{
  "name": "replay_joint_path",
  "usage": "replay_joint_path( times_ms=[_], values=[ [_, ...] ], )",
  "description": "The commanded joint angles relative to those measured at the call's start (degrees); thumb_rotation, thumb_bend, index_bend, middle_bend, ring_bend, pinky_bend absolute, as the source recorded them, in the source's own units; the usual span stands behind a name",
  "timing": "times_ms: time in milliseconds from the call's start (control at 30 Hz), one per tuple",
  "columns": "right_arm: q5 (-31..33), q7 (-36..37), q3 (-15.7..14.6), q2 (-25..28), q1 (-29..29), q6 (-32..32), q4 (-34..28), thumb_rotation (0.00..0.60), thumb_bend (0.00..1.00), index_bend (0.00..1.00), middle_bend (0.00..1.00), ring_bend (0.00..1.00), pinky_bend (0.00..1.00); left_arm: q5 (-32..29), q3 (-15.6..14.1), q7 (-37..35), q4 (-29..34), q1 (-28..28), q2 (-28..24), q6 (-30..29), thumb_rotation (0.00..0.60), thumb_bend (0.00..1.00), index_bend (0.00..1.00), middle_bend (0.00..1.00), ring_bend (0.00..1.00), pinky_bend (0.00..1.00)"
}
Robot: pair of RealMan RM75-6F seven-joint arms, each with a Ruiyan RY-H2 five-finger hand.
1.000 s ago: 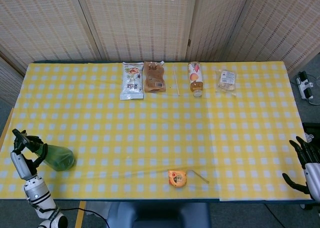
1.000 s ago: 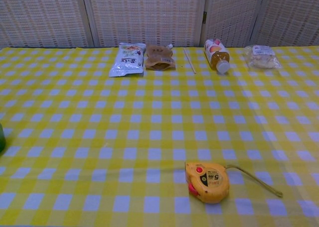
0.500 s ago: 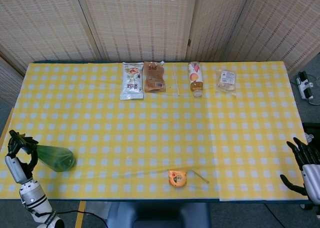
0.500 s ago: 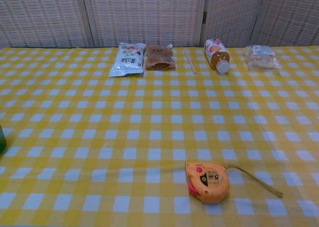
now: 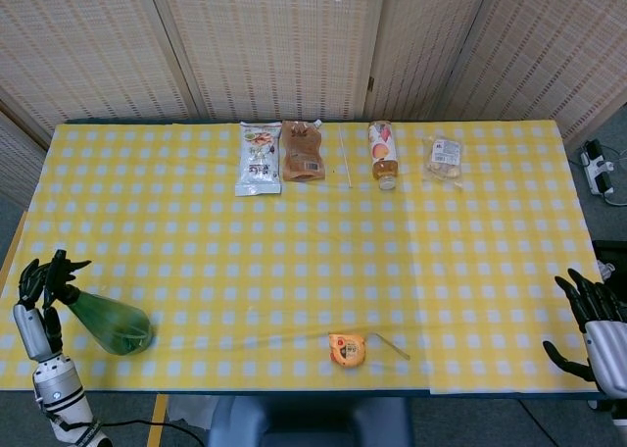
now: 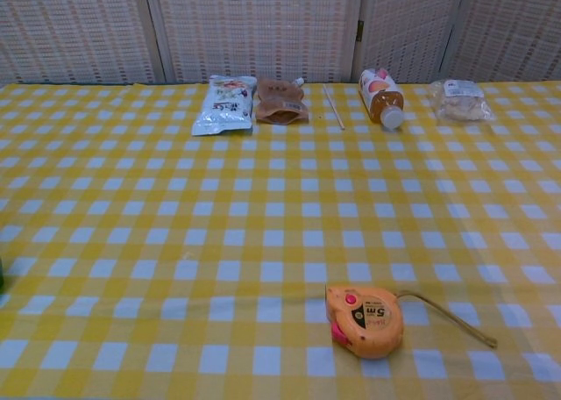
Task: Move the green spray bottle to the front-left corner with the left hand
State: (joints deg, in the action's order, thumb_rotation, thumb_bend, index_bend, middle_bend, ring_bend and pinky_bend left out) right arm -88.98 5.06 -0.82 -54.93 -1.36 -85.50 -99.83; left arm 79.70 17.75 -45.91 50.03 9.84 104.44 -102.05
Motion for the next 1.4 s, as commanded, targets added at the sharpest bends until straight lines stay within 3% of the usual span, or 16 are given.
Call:
replay_joint_path(
  times_ms=[33,633,900,1067,1200,1267,1367,1400],
  values=[
    [0.1,0.0,0.1,0.0,0.0,0.0,0.0,0.600,0.31,0.00,0.00,0.00,0.00,0.2,0.1,-0.2,0.3,0.0,-0.2,-0.4,0.000,0.17,0.52,0.47,0.31,0.17],
    [-0.1,0.1,-0.1,-0.1,0.0,-0.1,0.0,0.600,0.31,0.00,0.00,0.00,0.00,1.0,0.0,-0.8,1.4,-1.8,-1.4,-3.3,0.000,0.17,0.48,0.46,0.30,0.17],
    [0.1,-0.4,0.0,-0.3,0.3,0.3,-0.1,0.600,0.31,0.00,0.00,0.00,0.00,0.7,1.4,-1.6,2.8,-2.1,-3.0,-4.2,0.000,0.17,0.47,0.45,0.30,0.17],
    [0.3,-0.9,0.1,-0.6,0.7,1.1,-0.1,0.600,0.31,0.00,0.00,0.00,0.00,-0.3,3.0,-1.1,4.8,-2.3,-5.9,-3.9,0.000,0.17,0.46,0.45,0.30,0.17],
    [0.6,-2.2,0.3,-0.8,1.4,2.0,-0.3,0.600,0.31,0.00,0.00,0.00,0.00,-1.3,2.5,5.3,5.6,-2.6,-10.5,0.1,0.008,0.17,0.42,0.43,0.27,0.15],
    [0.9,-3.5,0.7,-1.1,1.8,2.4,-0.4,0.600,0.31,0.00,0.00,0.00,0.00,-1.0,0.2,10.1,7.0,-3.0,-15.0,4.4,0.059,0.17,0.37,0.42,0.25,0.14],
    [1.3,-5.0,1.0,-1.8,2.7,3.5,-0.5,0.600,0.31,0.00,0.00,0.00,0.00,0.7,-3.8,15.8,11.1,-3.5,-23.0,10.8,0.265,0.17,0.30,0.37,0.22,0.14],
    [1.6,-5.3,1.2,-2.1,3.2,4.3,-0.6,0.600,0.31,0.00,0.00,0.00,0.00,0.6,-6.3,19.9,14.4,-3.8,-27.9,15.9,0.359,0.17,0.23,0.31,0.18,0.13]
  ],
)
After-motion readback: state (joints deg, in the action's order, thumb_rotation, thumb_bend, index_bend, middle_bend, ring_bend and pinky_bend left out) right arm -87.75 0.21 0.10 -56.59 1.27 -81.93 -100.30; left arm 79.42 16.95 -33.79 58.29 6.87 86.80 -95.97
